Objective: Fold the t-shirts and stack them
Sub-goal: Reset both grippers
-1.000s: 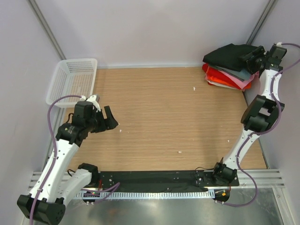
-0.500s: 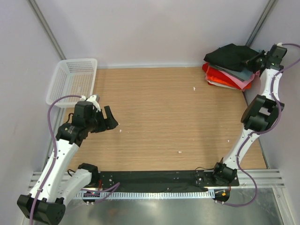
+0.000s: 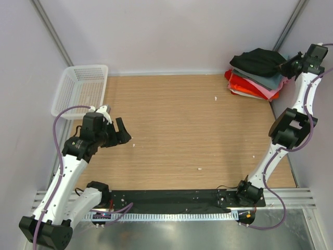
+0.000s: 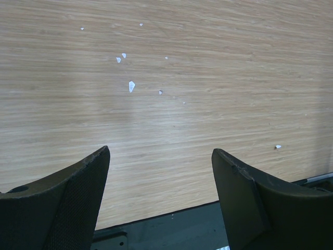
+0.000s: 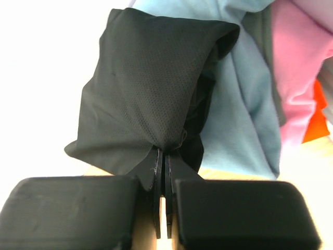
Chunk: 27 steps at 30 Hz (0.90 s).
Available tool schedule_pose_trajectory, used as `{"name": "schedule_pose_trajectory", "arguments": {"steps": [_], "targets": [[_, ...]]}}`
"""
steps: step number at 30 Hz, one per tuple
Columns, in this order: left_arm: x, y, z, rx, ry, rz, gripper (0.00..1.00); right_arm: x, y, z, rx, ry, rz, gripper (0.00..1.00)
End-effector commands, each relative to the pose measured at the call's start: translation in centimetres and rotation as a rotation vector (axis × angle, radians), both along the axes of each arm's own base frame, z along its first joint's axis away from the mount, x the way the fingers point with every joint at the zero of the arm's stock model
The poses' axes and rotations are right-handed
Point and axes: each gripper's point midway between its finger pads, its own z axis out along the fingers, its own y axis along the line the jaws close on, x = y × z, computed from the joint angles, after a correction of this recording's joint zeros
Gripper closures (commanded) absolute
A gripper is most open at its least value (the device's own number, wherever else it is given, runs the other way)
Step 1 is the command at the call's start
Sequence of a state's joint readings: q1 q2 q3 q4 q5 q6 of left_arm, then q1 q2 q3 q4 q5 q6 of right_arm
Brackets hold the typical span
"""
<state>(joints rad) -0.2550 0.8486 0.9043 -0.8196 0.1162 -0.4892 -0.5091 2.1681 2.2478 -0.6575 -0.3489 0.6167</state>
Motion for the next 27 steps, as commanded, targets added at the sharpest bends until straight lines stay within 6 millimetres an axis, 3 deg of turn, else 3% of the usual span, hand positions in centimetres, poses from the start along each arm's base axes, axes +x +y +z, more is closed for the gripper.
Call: {"name": "schedule_pose_trajectory", "arguments": {"steps": [1,4,6,8,9,10,13,14,16,17,18,21,22,23,24,25,27], "targets": [[0.5,-0.2,0.7,-0.003,-0.045,-0.013,0.2,-2.9,-10.0,2.1,-0.123,-0.024,-0.296,0.99],[0.5,-0.2,0.6,-0.003,-0.041,-0.014,0.2,-3.3,-11.3,2.3,-0.118,-0.027,-0.327,0.98],[0.6,-0.2,0.6,-0.002,-0.041,-0.013,0.2,-3.4,-11.2,0.8,-0.096,0.007,-0.311,0.94],[0.5,-0.3,0.6,-0.004,-0.04,-0.015,0.2,-3.5,-10.6,-1.7,-0.058,0.054,-0.29,0.82],[0.6,-0.2,0.6,-0.003,-0.04,-0.012,0.2,-3.9,-10.2,-4.0,-0.029,0.095,-0.283,0.78],[0.6,-0.2,0.6,-0.003,-0.042,-0.012,0.2,-3.9,-9.8,-4.9,-0.016,0.109,-0.274,0.75],[0.5,-0.2,0.6,-0.003,-0.042,-0.014,0.2,-4.4,-9.4,-6.2,0.006,0.134,-0.271,0.47],[0.6,-0.2,0.6,-0.002,-0.042,-0.013,0.2,-4.4,-9.3,-5.9,0.003,0.129,-0.269,0.38],[0.5,-0.3,0.6,-0.005,-0.043,-0.017,0.2,-4.6,-9.5,-4.0,-0.021,0.103,-0.275,0.31],[0.5,-0.2,0.6,-0.004,-0.042,-0.016,0.2,-4.9,-9.4,-3.3,-0.026,0.104,-0.279,0.29],[0.5,-0.2,0.6,-0.004,-0.043,-0.016,0.2,-5.1,-9.3,-1.3,-0.054,0.076,-0.279,0.27],[0.5,-0.3,0.6,-0.006,-0.043,-0.017,0.2,-6.2,-9.1,1.3,-0.086,0.052,-0.299,0.24],[0.5,-0.3,0.7,-0.006,-0.046,-0.017,0.2,-6.9,-8.4,3.6,-0.097,0.012,-0.294,0.24],[0.5,-0.3,0.7,-0.006,-0.048,-0.017,0.2,-6.7,-8.0,5.4,-0.113,-0.05,-0.283,0.26],[0.5,-0.2,0.8,-0.006,-0.049,-0.016,0.2,-6.8,-7.2,4.9,-0.09,-0.063,-0.259,0.29],[0.5,-0.3,0.8,-0.006,-0.049,-0.017,0.2,-6.6,-5.6,7.0,-0.052,-0.142,-0.21,0.35],[0.5,-0.3,0.7,-0.006,-0.046,-0.017,0.2,-5.2,-4.4,8.6,-0.014,-0.243,-0.143,0.54]]}}
